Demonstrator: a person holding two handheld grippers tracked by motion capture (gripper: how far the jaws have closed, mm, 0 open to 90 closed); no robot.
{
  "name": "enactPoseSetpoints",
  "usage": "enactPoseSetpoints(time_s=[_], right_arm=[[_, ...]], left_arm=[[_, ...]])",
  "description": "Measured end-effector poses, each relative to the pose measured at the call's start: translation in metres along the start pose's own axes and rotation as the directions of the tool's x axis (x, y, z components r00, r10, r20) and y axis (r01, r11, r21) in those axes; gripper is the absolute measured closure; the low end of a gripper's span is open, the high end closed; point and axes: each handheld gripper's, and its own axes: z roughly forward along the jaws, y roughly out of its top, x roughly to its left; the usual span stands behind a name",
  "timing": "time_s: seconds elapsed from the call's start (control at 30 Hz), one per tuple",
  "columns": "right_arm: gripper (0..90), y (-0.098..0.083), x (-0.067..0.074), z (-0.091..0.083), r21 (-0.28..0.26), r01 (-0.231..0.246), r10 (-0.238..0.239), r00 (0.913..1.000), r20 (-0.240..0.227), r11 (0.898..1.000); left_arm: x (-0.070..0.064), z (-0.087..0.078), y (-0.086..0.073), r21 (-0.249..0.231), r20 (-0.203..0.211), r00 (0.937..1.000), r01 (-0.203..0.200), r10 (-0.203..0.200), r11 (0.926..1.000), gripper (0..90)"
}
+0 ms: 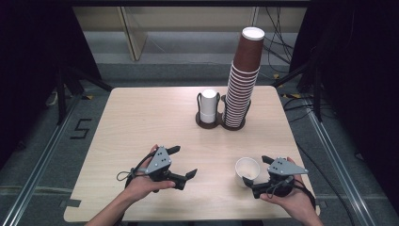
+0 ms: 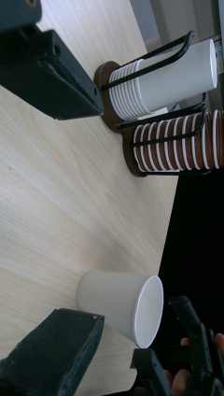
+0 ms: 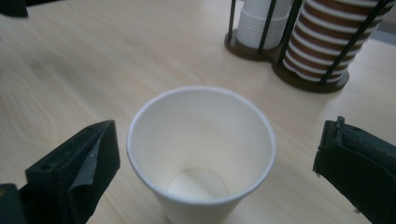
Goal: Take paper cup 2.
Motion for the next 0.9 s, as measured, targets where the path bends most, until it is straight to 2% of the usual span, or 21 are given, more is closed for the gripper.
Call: enactPoseSetpoints(time_s=[0.23, 0.27, 0.3, 0.37, 0.4, 0.43, 0.47, 0.53, 0.57, 0.63, 0.67, 0.73, 0.77, 0.8, 0.87, 0.9], right_arm=[[0.4, 0.025, -0.012, -0.006, -0.058, 0.002, 0.000, 0.9998, 0.021, 0.998], [0.4, 0.028, -0.014, -0.005, -0.081, 0.015, -0.012, 0.9995, 0.031, 0.997], [0.4, 0.035, -0.015, -0.006, -0.088, -0.006, 0.010, 0.9992, 0.039, 0.996], [0.4, 0.041, -0.018, -0.005, -0.110, 0.007, -0.001, 0.9986, 0.052, 0.994], [0.4, 0.045, -0.018, -0.005, -0.107, -0.010, 0.016, 0.9986, 0.051, 0.994], [0.4, 0.048, -0.019, -0.003, -0.132, -0.010, 0.018, 0.9977, 0.066, 0.991], [0.4, 0.051, -0.021, -0.001, -0.134, -0.004, 0.014, 0.9975, 0.070, 0.991], [0.4, 0.058, -0.021, 0.002, -0.142, -0.033, 0.046, 0.9949, 0.089, 0.989], [0.4, 0.063, -0.023, 0.005, -0.164, -0.028, 0.044, 0.9949, 0.091, 0.986], [0.4, 0.071, -0.023, 0.007, -0.181, -0.057, 0.075, 0.9922, 0.099, 0.982], [0.4, 0.076, -0.025, 0.008, -0.190, -0.043, 0.064, 0.9925, 0.104, 0.981], [0.4, 0.084, -0.027, 0.010, -0.209, -0.049, 0.073, 0.9915, 0.108, 0.977], [0.4, 0.090, -0.029, 0.012, -0.226, -0.034, 0.064, 0.9901, 0.125, 0.973], [0.4, 0.094, -0.030, 0.012, -0.222, -0.048, 0.076, 0.9895, 0.122, 0.974], [0.4, 0.103, -0.034, 0.015, -0.237, -0.031, 0.062, 0.9900, 0.126, 0.971], [0.4, 0.110, -0.034, 0.018, -0.249, -0.043, 0.074, 0.9905, 0.116, 0.968]], left_arm=[[0.003, 0.011, 0.009, -0.021, -0.007, 1.0000, -0.003, 0.003, 0.9998, 1.8], [0.004, 0.016, 0.013, -0.029, -0.010, 0.9999, -0.011, 0.011, 0.9995, 1.8], [0.004, 0.017, 0.014, -0.029, -0.011, 0.9998, -0.015, 0.015, 0.9995, 1.8], [0.003, 0.023, 0.018, -0.047, -0.030, 0.9989, -0.037, 0.036, 0.9982, 1.9], [0.002, 0.027, 0.021, -0.057, -0.042, 0.9980, -0.049, 0.047, 0.9972, 2.0], [0.002, 0.030, 0.023, -0.063, -0.050, 0.9976, -0.051, 0.048, 0.9967, 2.0], [0.002, 0.035, 0.025, -0.071, -0.059, 0.9972, -0.049, 0.044, 0.9963, 1.9], [0.003, 0.042, 0.030, -0.079, -0.079, 0.9959, -0.051, 0.045, 0.9955, 1.9], [0.004, 0.045, 0.033, -0.083, -0.083, 0.9957, -0.047, 0.040, 0.9954, 1.8], [0.005, 0.049, 0.038, -0.088, -0.085, 0.9957, -0.043, 0.035, 0.9952, 1.8], [0.006, 0.051, 0.041, -0.089, -0.085, 0.9956, -0.047, 0.040, 0.9949, 1.8], [0.008, 0.055, 0.048, -0.092, -0.089, 0.9948, -0.058, 0.050, 0.9941, 1.8], [0.009, 0.058, 0.052, -0.097, -0.091, 0.9944, -0.063, 0.054, 0.9933, 1.7], [0.011, 0.061, 0.057, -0.096, -0.093, 0.9939, -0.068, 0.059, 0.9930, 1.7], [0.014, 0.067, 0.066, -0.100, -0.093, 0.9935, -0.076, 0.067, 0.9920, 1.7], [0.016, 0.071, 0.070, -0.100, -0.095, 0.9923, -0.089, 0.079, 0.9910, 1.7]])
